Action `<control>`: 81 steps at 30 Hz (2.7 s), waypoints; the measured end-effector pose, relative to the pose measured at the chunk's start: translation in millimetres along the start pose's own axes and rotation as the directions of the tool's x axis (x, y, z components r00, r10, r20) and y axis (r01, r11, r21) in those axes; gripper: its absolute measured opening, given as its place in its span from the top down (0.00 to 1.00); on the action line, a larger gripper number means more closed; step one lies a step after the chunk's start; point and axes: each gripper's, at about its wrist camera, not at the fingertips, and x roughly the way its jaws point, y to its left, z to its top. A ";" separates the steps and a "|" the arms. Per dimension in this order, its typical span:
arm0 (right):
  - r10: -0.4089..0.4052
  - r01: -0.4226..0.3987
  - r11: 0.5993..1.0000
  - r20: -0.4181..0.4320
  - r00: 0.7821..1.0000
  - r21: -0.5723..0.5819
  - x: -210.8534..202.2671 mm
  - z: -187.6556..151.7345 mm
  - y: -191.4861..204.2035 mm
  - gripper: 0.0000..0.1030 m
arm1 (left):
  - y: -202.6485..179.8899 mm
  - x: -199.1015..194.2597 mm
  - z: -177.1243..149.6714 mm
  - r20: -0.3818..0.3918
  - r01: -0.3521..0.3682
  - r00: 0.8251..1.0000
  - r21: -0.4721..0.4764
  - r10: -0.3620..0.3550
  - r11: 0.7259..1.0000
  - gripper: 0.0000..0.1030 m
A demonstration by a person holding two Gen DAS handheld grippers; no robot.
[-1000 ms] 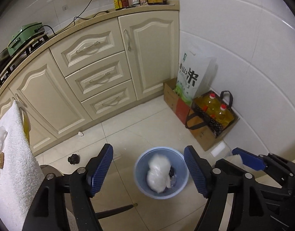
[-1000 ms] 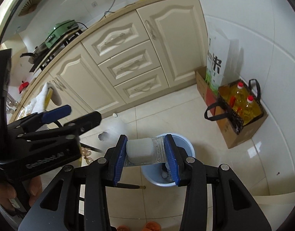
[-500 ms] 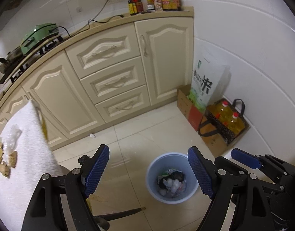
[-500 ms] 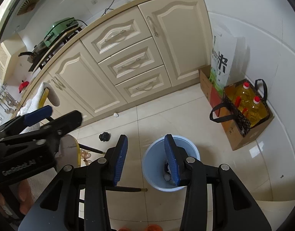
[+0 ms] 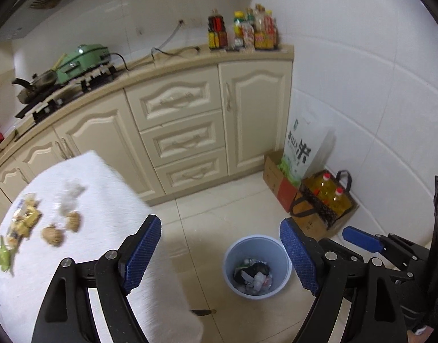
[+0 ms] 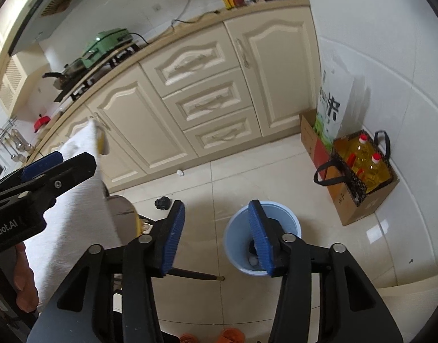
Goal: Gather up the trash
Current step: 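Move both open tools back over the table, then grasp the green wrapper with left tool while right tool grasps the large brown lump, then carry both items over the blue bin and open both tools to drop them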
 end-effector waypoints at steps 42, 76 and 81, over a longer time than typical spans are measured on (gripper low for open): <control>0.021 -0.098 0.862 -0.158 0.987 -0.497 143.4 4.6 365.3 0.21 | 410.4 -94.2 -193.1 -0.186 -0.309 0.948 -0.338 0.258 0.889 0.55; 0.172 -0.175 0.907 -0.041 0.984 -0.384 -0.7 4.8 261.3 0.60 | 185.7 -156.5 -90.5 0.025 -0.109 0.993 -0.192 0.116 0.975 0.67; 0.148 -0.137 0.938 0.012 0.989 -0.319 -32.2 10.2 198.0 0.60 | 117.4 -144.8 -68.6 0.030 -0.053 0.998 -0.114 0.057 0.992 0.67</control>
